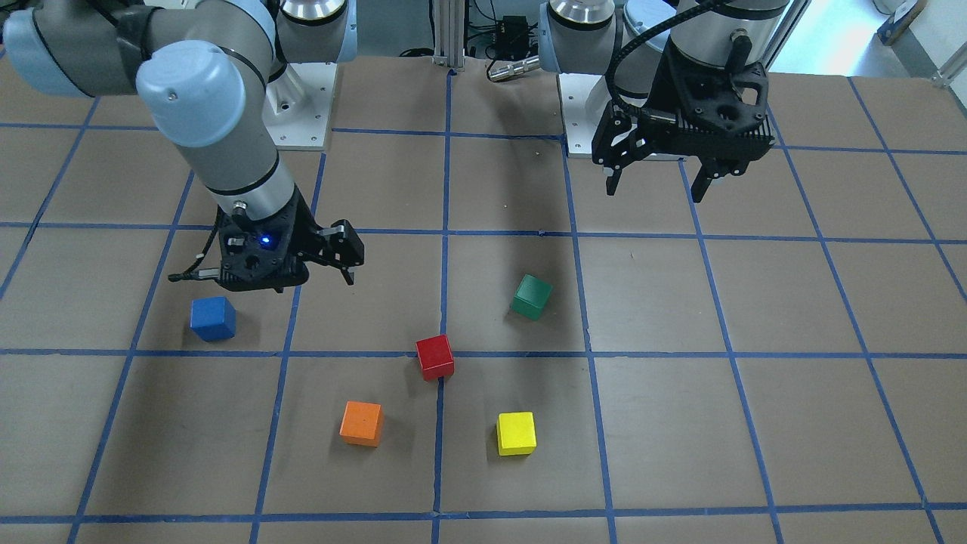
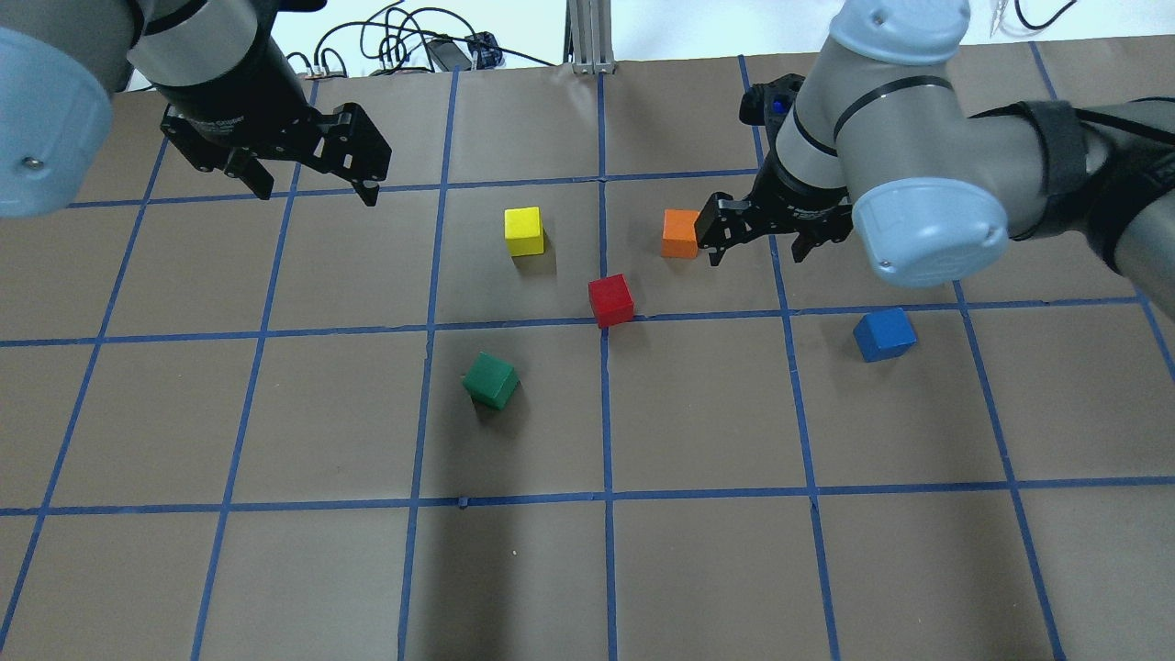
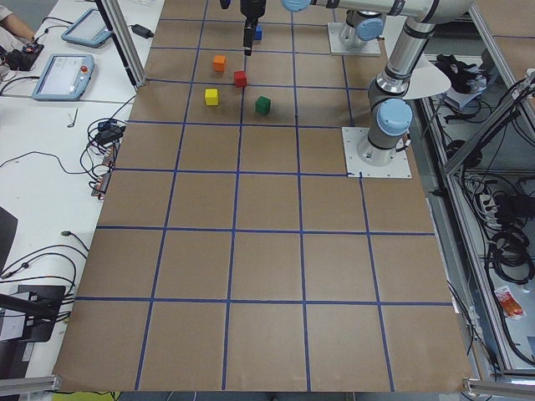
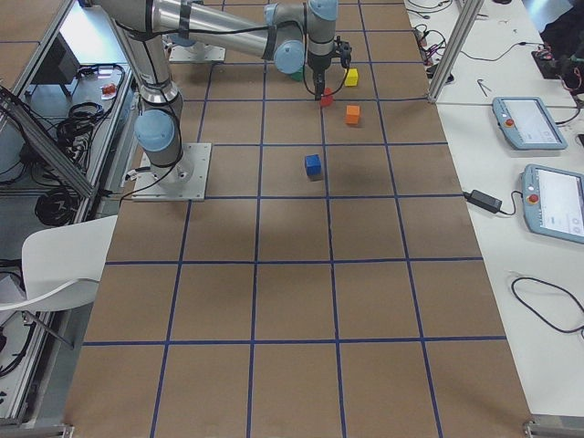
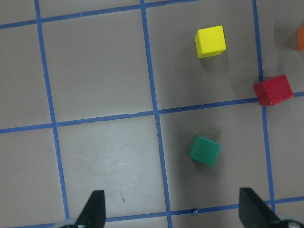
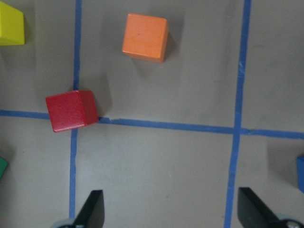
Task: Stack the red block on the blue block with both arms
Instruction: 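Raise the left arm back while the right gripper moves over the red cube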
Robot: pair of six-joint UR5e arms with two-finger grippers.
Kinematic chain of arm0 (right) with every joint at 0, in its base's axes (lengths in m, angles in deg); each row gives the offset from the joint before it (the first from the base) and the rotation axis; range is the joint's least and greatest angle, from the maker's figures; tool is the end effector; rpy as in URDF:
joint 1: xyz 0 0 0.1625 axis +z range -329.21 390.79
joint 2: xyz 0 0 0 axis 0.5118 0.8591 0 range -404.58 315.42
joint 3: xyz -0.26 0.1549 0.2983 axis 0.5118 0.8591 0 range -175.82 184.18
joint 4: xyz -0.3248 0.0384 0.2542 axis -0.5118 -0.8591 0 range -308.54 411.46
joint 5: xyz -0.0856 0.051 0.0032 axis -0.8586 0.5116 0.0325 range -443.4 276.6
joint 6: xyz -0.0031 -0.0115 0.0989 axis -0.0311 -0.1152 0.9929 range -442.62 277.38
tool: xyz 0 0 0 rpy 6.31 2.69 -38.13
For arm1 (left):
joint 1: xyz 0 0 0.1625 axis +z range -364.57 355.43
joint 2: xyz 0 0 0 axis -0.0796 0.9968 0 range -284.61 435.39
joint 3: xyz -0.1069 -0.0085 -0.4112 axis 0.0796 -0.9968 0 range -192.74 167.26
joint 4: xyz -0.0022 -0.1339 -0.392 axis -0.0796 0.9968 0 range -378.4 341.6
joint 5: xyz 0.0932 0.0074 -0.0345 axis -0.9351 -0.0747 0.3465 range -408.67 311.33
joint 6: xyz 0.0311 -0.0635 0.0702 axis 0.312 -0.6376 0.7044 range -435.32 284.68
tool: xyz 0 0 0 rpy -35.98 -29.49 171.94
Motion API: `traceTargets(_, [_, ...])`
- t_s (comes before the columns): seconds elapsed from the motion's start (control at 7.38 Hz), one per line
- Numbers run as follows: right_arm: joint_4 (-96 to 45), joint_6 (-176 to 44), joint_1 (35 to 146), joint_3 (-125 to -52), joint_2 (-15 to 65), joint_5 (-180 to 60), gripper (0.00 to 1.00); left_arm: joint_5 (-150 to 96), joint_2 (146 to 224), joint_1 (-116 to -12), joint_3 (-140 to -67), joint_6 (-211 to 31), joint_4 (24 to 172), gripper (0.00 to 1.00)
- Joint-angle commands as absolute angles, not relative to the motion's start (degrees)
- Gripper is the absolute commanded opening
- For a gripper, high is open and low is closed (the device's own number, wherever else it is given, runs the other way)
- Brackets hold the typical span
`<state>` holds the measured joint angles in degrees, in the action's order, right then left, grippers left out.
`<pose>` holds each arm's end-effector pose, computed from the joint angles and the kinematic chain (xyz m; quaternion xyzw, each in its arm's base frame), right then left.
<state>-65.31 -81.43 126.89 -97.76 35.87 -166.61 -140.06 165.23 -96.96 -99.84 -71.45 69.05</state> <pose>0.2020 -0.5253 0.3485 -0.0455 0.9961 -0.0422 0.0620 -0.1517 -0.4935 0.5190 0.0539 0.9973 -0.0488 0.0128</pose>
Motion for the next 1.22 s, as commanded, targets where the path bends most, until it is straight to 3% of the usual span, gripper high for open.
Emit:
traceTargets(0.0, [-73.93, -81.47, 131.41, -97.51, 30.06, -166.46, 1.00, -138.77, 166.00, -96.94, -99.58, -71.01, 67.83, 1.00])
traceTargets(1.08, [-86.69, -81.39, 137.66, -97.51, 18.71, -166.28, 1.00, -139.11, 164.95, -95.98, -100.19, -68.28, 68.34, 1.00])
